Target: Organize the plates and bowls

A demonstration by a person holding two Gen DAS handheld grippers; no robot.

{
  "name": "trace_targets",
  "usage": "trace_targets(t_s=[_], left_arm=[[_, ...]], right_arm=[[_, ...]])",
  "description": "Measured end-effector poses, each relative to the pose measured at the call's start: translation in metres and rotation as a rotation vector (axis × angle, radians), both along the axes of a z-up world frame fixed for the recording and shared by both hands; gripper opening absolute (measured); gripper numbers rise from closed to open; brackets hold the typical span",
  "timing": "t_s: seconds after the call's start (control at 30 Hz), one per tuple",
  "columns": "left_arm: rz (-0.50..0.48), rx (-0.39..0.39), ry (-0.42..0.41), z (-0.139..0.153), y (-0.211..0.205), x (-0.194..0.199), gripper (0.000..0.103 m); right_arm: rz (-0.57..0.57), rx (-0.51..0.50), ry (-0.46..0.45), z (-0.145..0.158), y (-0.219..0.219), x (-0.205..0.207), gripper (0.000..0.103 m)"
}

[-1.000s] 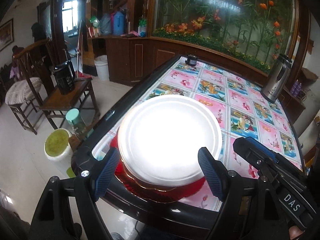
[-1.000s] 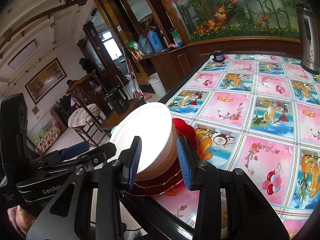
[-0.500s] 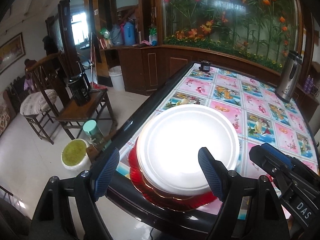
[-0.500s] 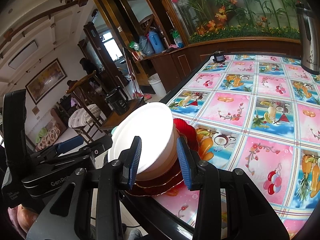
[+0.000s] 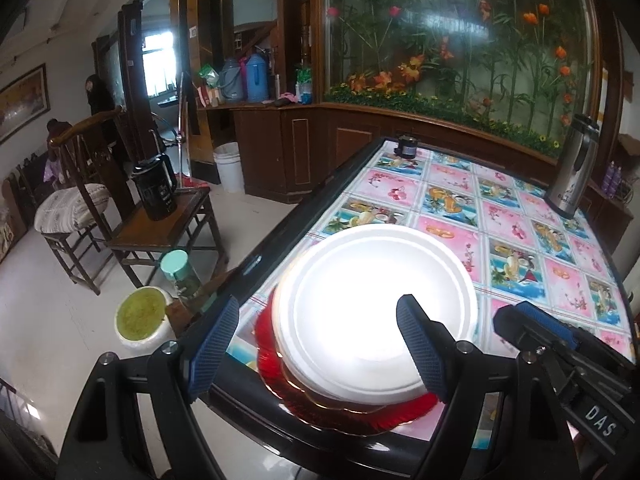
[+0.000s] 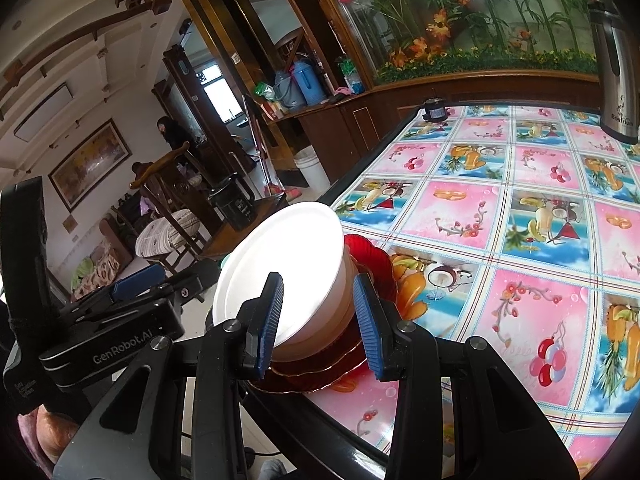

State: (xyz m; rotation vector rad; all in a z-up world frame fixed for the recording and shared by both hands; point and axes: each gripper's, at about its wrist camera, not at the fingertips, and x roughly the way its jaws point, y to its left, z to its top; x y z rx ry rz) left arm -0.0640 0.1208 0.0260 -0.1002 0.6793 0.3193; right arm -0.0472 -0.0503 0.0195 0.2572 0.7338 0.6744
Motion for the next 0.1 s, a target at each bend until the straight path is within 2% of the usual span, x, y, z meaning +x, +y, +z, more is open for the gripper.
trace_targets(t_s=[0.1], left_arm=[[0.018,0.016,0.020,-0.0021,0.0019,0.0016,0.082]], right_arm=[[-0.001,0.001,0.003,0.0006,0.0022,0.0024,0.037]])
